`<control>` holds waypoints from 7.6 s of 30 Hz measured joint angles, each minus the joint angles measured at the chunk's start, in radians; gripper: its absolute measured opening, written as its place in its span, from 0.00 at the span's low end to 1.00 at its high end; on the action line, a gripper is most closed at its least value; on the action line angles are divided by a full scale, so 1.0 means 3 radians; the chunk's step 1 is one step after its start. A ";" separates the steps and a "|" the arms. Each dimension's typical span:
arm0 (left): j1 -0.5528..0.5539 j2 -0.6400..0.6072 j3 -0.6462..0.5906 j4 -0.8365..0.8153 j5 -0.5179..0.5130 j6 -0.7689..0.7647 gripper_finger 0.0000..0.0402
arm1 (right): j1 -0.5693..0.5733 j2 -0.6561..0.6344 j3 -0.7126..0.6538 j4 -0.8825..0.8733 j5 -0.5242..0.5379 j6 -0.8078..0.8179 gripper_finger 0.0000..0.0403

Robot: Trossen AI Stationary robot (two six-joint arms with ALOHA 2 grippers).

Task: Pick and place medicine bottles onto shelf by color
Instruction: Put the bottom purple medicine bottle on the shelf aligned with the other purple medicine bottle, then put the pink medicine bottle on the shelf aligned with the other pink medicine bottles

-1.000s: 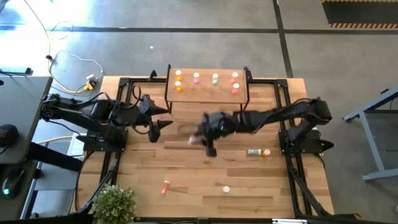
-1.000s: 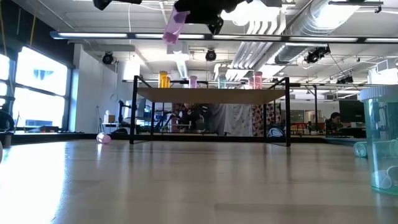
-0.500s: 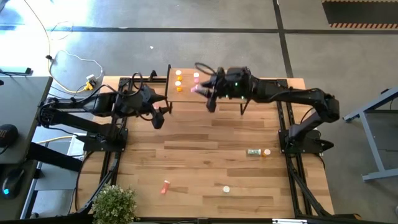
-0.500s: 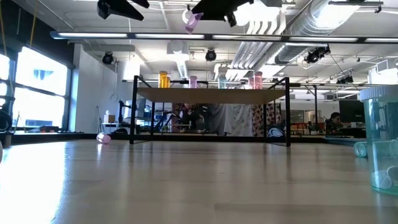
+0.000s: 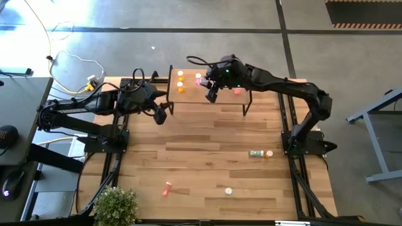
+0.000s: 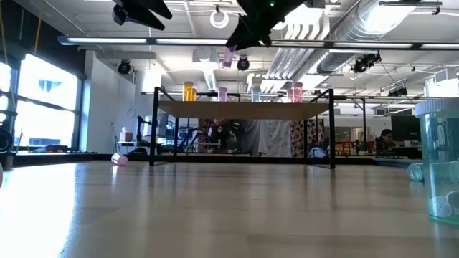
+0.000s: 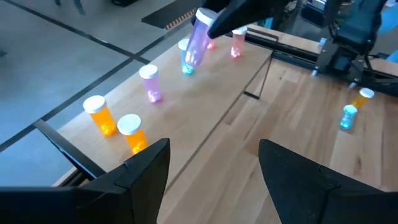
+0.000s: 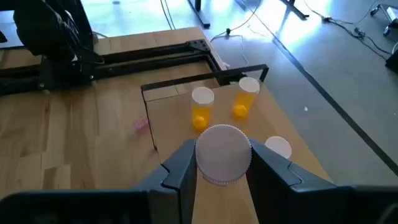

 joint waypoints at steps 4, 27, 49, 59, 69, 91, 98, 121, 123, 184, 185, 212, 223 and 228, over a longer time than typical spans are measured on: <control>0.0054 0.0000 0.0000 0.0001 -0.0001 0.0003 0.59 | -0.0008 0.0151 0.0083 -0.0104 -0.0025 -0.0088 0.26; 0.0166 0.0000 -0.0001 -0.0003 0.0003 -0.0003 0.59 | -0.0034 0.0657 0.0100 -0.0034 -0.0047 -0.0349 0.26; 0.0166 0.0000 -0.0001 -0.0006 0.0003 0.0000 0.59 | -0.0119 0.0673 0.0099 -0.0080 -0.0141 -0.0313 0.28; 0.0166 0.0000 -0.0001 -0.0006 0.0003 0.0000 0.59 | -0.0120 0.0673 0.0099 -0.0023 -0.0107 -0.0346 0.34; 0.0166 0.0000 -0.0001 -0.0006 0.0003 0.0000 0.59 | -0.0167 0.0673 0.0099 0.0006 -0.0107 -0.0324 0.39; 0.0166 0.0000 -0.0001 -0.0006 0.0003 0.0001 0.59 | -0.0185 0.0668 0.0468 -0.0370 -0.0107 -0.0220 0.40; 0.0166 0.0000 -0.0001 -0.0006 0.0016 0.0059 0.59 | -0.0088 0.0668 0.0974 -0.1110 -0.0262 0.0285 0.40; 0.0158 0.0001 -0.0003 -0.0006 0.0477 0.0090 0.59 | 0.1221 0.0623 0.1156 -0.2687 0.0488 0.0806 0.40; 0.0158 0.0001 -0.0003 -0.0005 0.0476 0.0129 0.59 | 0.1311 0.0623 0.1143 -0.2862 0.0637 0.0859 0.40; -0.2597 0.1746 -0.0004 -0.0275 0.0776 -0.3738 0.59 | 0.2618 -0.1086 -0.0682 -0.2680 0.1527 0.2795 0.40; -0.2623 0.1780 -0.0004 -0.0273 0.0777 -0.3843 0.59 | 0.2604 -0.1086 -0.0682 -0.2680 0.1524 0.2797 0.40; -0.2943 0.2486 -0.0001 -0.0062 0.0824 -0.4754 0.59 | 0.2301 -0.1083 -0.0679 -0.2676 0.1509 0.2821 0.40; -0.2943 0.2697 -0.0001 0.0039 0.0842 -0.4916 0.59 | 0.2301 -0.1082 -0.0679 -0.2664 0.1499 0.2822 0.40; -0.2943 0.2832 0.0008 0.0046 0.0877 -0.4978 0.59 | 0.2301 -0.1082 -0.0679 -0.2655 0.1501 0.2821 0.40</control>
